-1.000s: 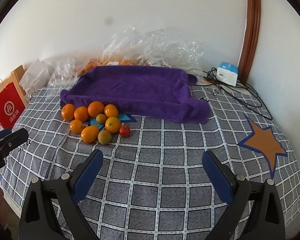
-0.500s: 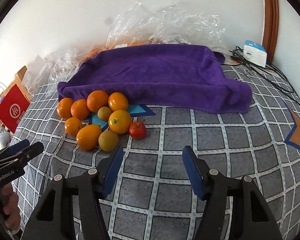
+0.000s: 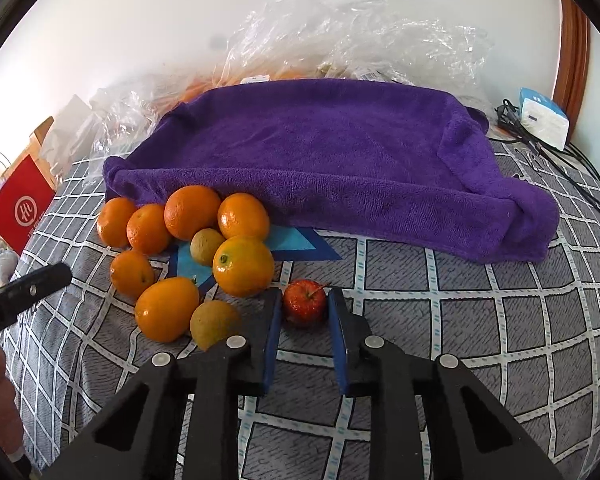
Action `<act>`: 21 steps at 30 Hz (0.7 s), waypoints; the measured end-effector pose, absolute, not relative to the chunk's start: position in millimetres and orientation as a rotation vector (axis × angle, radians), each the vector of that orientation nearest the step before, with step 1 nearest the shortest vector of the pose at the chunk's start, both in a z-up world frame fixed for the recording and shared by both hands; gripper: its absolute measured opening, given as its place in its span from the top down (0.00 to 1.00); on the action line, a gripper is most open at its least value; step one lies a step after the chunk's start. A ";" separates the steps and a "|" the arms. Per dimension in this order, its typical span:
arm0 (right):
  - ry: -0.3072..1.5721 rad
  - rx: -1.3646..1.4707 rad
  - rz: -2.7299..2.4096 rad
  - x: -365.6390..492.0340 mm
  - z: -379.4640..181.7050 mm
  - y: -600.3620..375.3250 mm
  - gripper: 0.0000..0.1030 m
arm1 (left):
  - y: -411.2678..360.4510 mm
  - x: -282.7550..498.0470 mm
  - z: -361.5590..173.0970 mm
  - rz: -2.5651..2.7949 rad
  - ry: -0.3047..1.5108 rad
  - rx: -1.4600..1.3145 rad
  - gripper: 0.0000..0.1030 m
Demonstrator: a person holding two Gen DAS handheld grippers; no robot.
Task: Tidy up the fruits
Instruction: 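Grasp the small red apple with the right tool while the left tool grasps a large orange, then carry the red apple in the right tool while the left tool carries the orange over the purple towel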
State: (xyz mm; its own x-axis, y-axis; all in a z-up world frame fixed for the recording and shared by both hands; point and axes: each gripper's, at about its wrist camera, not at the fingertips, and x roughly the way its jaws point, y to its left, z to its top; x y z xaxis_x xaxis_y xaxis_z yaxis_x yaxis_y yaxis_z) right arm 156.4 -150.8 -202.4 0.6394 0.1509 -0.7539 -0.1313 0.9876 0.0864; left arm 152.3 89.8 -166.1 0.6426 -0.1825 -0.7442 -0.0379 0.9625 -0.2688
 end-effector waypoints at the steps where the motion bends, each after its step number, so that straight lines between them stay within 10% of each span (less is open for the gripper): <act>1: 0.858 0.023 0.157 154.5 -201.9 -152.6 0.78 | 87.4 156.2 -165.9 -0.091 0.874 -0.271 0.47; 21: 0.861 0.073 0.066 129.1 -201.5 -197.3 0.78 | 74.8 198.1 -179.1 -0.163 0.876 -0.348 0.64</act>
